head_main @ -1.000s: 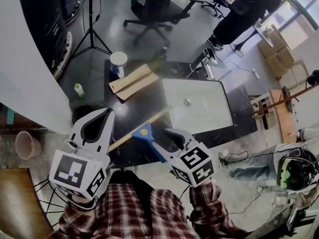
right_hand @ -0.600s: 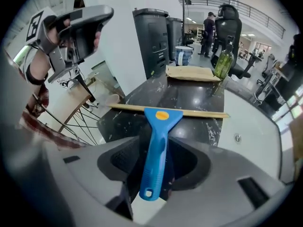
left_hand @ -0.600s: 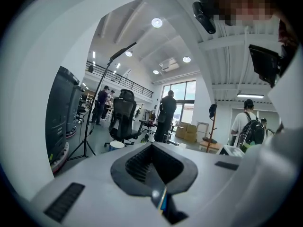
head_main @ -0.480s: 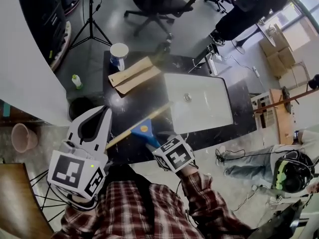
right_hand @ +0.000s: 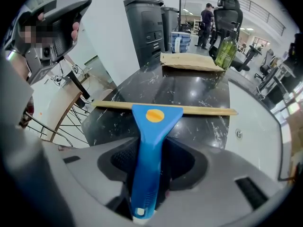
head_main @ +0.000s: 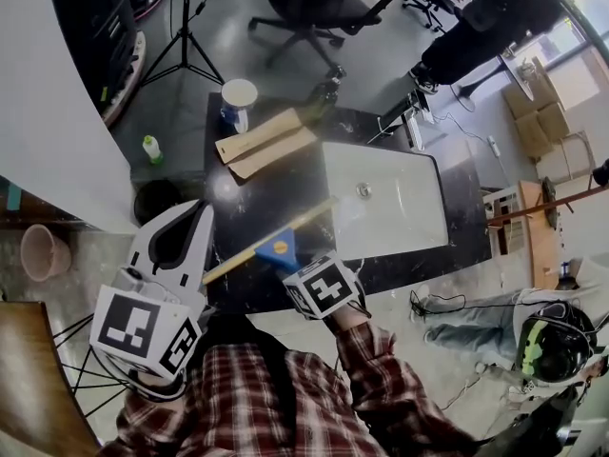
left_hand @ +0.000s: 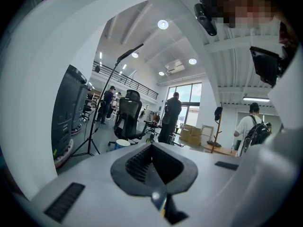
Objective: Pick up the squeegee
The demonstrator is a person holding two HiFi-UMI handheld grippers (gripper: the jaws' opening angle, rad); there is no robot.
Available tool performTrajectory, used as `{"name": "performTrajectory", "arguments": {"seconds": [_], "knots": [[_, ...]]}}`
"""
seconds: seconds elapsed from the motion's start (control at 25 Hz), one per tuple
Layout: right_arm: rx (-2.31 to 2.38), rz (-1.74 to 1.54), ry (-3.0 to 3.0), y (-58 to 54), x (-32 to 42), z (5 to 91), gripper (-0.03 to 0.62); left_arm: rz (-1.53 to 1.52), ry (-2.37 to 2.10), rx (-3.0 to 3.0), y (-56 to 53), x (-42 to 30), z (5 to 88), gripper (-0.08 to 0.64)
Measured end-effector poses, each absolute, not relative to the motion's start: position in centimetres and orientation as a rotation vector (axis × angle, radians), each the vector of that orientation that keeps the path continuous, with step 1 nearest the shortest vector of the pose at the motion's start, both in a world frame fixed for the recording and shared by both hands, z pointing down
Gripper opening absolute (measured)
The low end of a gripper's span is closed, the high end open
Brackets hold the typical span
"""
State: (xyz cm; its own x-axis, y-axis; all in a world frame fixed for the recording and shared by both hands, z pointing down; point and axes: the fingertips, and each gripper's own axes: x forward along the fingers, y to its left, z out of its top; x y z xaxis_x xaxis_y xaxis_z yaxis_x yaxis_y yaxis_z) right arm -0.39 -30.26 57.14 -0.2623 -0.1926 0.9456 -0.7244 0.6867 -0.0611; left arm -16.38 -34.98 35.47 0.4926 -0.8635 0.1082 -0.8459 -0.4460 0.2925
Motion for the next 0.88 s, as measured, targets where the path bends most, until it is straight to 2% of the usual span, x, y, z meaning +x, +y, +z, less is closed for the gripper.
{"name": "performTrajectory", "arguments": {"seconds": [0.12,0.2,0.32,0.88], "knots": [[0.732,0.621,-1.807,-30.3,-0.3,57.2,0.178,-0.083,-1.437,2.435,-35.0,-16.3,35.5,0.009],[0.750,0.636,-1.812,-30.4,-0.2,57.1,0.149,-0.085,-1.435,2.434,-35.0,-16.3,35.5,0.009],[0.772,0.637,-1.811,-30.4,-0.2,56.9,0.138,-0.087,-1.435,2.437,-35.0,-16.4,35.3,0.009],[1.039,0.635,-1.976,-33.3,1.1,52.8,0.133,-0.060,-1.418,2.476,-35.3,-15.7,34.5,0.009]]}}
